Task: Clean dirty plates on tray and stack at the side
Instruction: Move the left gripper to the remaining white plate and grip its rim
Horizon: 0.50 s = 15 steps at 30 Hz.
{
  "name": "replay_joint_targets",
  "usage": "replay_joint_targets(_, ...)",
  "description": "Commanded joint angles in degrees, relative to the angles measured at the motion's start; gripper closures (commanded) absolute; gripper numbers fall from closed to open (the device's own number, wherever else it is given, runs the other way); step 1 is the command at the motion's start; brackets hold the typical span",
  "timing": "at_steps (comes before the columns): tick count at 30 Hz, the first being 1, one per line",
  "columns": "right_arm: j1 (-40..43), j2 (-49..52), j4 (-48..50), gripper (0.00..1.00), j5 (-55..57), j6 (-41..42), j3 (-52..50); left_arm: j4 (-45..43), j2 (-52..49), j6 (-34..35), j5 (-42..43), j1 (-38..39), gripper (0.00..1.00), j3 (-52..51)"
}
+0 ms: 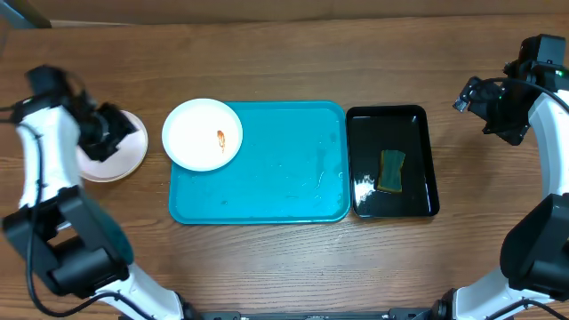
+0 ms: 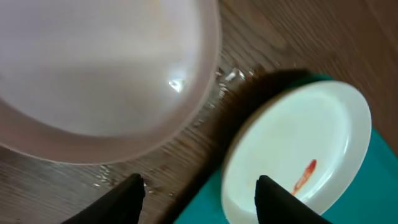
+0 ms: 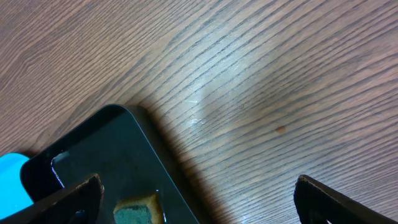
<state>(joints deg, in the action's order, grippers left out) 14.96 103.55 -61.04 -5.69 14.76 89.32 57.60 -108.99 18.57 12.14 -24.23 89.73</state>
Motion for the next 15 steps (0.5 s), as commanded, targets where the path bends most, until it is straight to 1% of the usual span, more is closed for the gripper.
replay_joint_targets(1,0.2,-0.6,0.3,0.00,0.3,0.0,0.7,0.1,0.6,-3.7,-6.6,5.4,0.51,0.0)
replay_joint_targets(3,0.2,-0.6,0.3,0.00,0.3,0.0,0.7,-0.3,0.6,-3.8,-9.4,7.3,0.60,0.0)
replay_joint_targets(5,0.2,-0.6,0.3,0.00,0.3,0.0,0.7,-0.7,0.6,-3.8,-11.1,8.9,0.67,0.0)
replay_joint_targets(10,0.2,-0.6,0.3,0.00,0.3,0.0,0.7,-1.4,0.4,-3.8,-11.2,10.8,0.69,-0.4)
replay_joint_targets(15,0.2,-0.6,0.3,0.00,0.3,0.0,0.7,-4.9,0.3,-3.8,-11.3,11.6,0.70,-3.8)
